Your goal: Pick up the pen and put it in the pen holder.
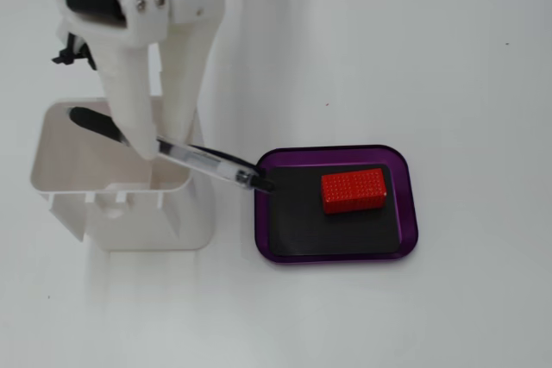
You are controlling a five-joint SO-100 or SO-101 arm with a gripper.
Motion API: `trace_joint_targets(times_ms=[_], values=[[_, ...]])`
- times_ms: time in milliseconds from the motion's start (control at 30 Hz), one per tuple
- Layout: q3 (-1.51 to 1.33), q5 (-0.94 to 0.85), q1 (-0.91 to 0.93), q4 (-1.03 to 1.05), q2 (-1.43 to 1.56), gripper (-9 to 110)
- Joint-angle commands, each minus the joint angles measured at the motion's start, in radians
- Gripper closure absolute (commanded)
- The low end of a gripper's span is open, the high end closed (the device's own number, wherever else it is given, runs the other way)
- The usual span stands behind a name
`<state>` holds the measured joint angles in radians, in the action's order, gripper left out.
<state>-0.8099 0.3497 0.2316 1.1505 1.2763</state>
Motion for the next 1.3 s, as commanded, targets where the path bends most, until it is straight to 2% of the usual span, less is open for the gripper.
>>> trace_joint_targets(times_ms=[0, 367, 700, 867, 1033, 1267], values=[[0.044, -0.006, -0.02, -0.015, 0.012, 102], [0.035, 0.002, -0.02, -0.008, 0.011, 102], [0.032, 0.006, -0.02, -0.005, 0.025, 91], [0.043, 0.006, -0.02, 0.0, 0.026, 90], [0.051, -0.006, -0.032, 0.058, 0.046, 90], [0.135, -0.011, -0.031, 0.29, 0.242, 90]])
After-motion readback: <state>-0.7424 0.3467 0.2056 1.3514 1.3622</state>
